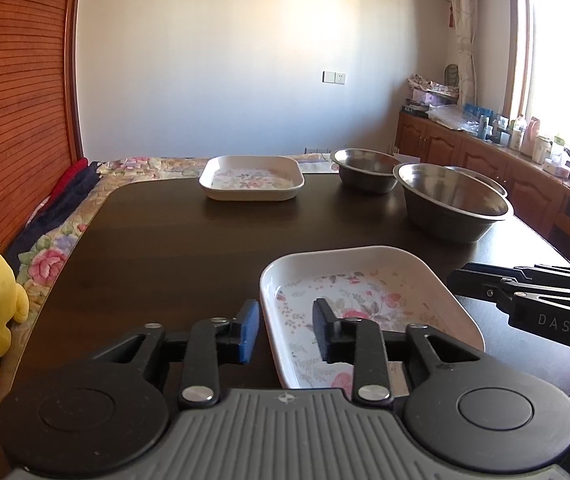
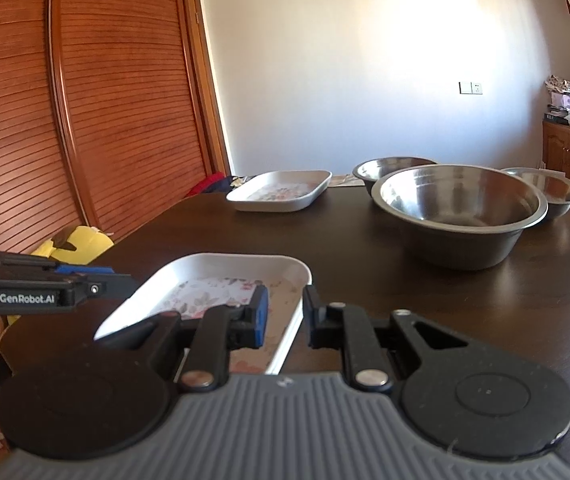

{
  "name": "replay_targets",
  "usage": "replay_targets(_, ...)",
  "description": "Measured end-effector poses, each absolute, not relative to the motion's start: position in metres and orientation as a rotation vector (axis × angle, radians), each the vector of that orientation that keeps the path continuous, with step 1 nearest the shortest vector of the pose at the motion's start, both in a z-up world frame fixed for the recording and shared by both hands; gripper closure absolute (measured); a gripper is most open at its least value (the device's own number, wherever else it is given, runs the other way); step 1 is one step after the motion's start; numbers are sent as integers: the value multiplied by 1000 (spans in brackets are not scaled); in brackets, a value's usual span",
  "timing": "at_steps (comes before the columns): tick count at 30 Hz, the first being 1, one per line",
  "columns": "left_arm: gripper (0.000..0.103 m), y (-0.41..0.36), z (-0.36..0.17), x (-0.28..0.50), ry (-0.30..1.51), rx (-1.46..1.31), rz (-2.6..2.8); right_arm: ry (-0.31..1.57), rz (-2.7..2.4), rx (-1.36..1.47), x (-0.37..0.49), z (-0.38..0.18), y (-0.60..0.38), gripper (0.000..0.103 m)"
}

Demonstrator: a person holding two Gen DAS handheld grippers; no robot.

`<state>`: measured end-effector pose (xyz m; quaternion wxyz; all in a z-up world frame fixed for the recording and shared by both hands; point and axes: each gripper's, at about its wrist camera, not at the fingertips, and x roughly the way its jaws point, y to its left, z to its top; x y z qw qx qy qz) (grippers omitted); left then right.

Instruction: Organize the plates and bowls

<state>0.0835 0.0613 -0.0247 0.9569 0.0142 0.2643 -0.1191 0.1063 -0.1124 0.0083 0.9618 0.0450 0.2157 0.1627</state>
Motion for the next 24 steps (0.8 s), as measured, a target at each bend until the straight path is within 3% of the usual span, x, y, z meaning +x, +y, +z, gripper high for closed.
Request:
replay_targets(3, 64, 62, -22, 86, 532, 38, -241, 436, 327, 86, 109, 12, -114, 81)
replay_targets(5, 64, 63, -20, 90, 530, 44, -240, 435, 326, 81, 112, 16, -115, 74)
replay_targets(11, 63, 67, -12, 109, 523, 44, -232, 437, 338, 46, 131, 31, -116, 74)
replay_targets(20, 50, 71, 1, 153, 518, 82, -219, 438, 373, 7, 179, 62, -115, 71)
replay_targets(24, 47, 77, 4, 175, 524, 70, -225, 439, 391, -14, 202, 74, -113, 57)
